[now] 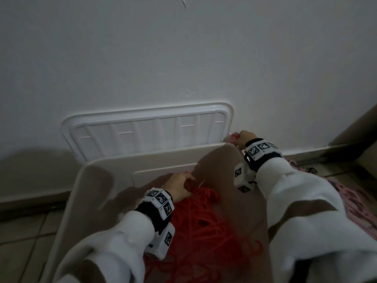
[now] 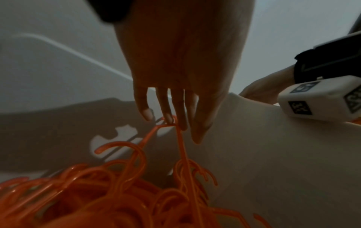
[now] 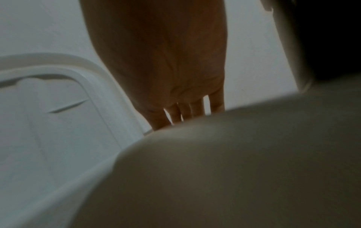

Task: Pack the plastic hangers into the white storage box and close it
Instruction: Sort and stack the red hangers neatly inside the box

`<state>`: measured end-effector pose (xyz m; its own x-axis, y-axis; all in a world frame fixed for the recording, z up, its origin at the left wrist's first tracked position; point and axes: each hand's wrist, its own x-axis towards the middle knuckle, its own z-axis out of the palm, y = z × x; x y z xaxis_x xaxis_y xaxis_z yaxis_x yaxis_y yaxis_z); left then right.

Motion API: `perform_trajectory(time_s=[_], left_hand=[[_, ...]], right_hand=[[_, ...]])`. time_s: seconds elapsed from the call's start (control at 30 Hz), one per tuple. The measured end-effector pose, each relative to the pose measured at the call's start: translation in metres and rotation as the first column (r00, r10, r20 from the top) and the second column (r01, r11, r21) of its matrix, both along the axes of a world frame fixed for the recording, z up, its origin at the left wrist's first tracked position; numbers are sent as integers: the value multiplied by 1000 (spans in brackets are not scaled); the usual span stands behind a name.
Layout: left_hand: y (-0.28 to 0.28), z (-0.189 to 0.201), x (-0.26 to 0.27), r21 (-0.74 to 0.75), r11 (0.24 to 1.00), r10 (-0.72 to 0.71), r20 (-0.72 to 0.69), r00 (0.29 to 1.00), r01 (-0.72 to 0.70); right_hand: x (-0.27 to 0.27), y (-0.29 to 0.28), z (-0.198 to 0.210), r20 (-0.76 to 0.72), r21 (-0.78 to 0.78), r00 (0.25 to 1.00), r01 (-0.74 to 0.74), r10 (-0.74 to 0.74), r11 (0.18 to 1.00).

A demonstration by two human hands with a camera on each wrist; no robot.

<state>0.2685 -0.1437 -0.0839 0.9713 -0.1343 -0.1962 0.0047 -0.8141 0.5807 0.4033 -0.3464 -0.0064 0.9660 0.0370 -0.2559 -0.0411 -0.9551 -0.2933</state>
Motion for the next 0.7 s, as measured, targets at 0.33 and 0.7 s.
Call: perform_trajectory(time_s=[0.33,0.7], left_hand=[[1,-3,1,-53,998,31,-78,996,-35],[6,34,-18,-314,945,96,-1,995,-91]], right_hand=[[8,-25,2,397,428,876,88,-275,900],[-73,-23,126,853,207,510,-531,114,822]])
